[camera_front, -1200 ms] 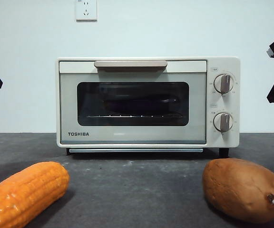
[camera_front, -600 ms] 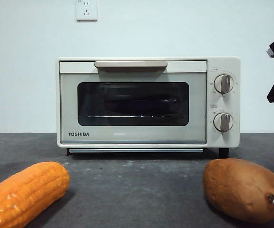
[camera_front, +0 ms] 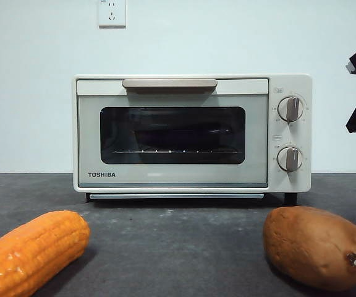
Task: Take the eggplant from the table,put the eggplant in the oven
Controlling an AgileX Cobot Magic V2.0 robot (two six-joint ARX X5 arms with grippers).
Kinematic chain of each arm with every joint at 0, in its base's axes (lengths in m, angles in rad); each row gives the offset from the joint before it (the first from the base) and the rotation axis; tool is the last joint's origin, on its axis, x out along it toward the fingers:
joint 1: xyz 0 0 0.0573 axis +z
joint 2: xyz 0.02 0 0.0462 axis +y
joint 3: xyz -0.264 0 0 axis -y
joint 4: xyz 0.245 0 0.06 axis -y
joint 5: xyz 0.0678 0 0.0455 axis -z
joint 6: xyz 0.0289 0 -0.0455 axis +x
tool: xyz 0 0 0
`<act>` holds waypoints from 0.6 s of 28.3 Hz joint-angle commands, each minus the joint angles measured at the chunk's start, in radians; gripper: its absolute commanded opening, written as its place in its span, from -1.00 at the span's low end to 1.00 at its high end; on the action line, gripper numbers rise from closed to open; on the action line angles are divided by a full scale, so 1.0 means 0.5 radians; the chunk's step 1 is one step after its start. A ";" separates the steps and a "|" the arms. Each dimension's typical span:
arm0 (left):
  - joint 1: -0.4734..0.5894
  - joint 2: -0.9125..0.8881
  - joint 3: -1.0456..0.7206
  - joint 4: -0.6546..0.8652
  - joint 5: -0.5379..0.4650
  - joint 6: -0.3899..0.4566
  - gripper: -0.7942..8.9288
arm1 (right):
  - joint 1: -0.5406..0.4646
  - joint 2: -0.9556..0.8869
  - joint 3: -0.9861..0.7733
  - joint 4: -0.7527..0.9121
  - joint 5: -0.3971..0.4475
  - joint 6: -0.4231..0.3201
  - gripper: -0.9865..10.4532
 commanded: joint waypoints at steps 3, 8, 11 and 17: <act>0.002 -0.002 -0.019 0.043 -0.007 0.024 -0.83 | 0.008 0.008 0.014 0.018 0.007 0.020 -0.82; 0.002 -0.002 -0.019 0.041 -0.007 0.024 -0.83 | 0.008 0.008 0.014 0.018 0.008 0.020 -0.82; 0.002 -0.002 -0.019 0.040 -0.007 0.024 -0.83 | 0.008 0.003 0.013 0.018 0.006 0.020 -0.82; 0.002 -0.002 -0.019 0.040 -0.007 0.024 -0.83 | -0.055 -0.607 0.007 0.001 0.248 -0.147 -0.82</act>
